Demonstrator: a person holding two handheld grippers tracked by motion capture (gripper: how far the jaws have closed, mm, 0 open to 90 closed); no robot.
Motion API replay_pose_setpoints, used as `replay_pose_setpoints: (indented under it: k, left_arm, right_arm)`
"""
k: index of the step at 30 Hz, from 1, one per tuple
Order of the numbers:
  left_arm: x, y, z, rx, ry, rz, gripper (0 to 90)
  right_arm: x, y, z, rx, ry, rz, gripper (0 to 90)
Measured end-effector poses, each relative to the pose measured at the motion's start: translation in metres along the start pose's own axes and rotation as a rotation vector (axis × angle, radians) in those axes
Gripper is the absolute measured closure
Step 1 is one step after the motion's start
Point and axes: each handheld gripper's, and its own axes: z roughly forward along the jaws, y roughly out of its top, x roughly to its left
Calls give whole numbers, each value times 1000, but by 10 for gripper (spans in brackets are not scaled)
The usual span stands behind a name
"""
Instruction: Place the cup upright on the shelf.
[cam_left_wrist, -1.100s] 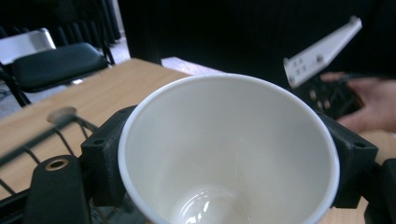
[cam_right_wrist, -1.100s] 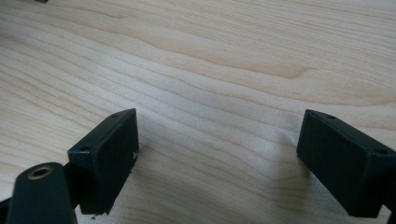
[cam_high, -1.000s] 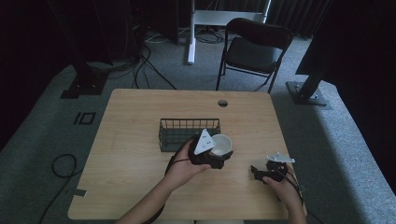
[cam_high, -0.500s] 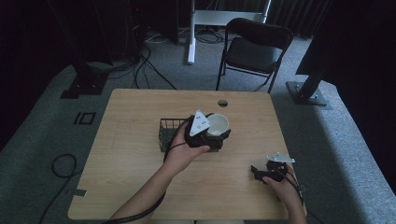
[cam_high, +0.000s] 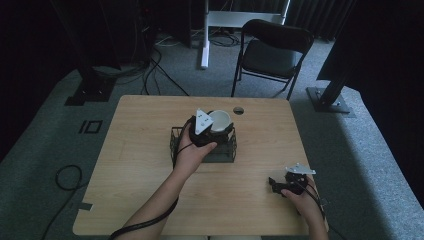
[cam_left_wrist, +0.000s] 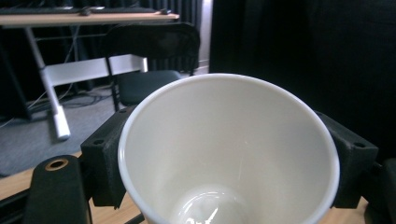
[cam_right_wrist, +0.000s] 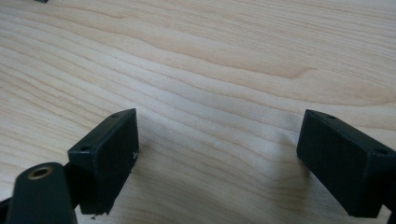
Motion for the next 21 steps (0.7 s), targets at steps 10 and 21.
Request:
replay_pose_setpoints:
  k: [10,21]
  left_arm:
    - [13,-22,14,72,65,-28,202]
    - [21,-44,18,114,148,-77,202]
  right_arm:
    - [0,0,0,0,1,1,125]
    - [0,0,0,0,1,1,125]
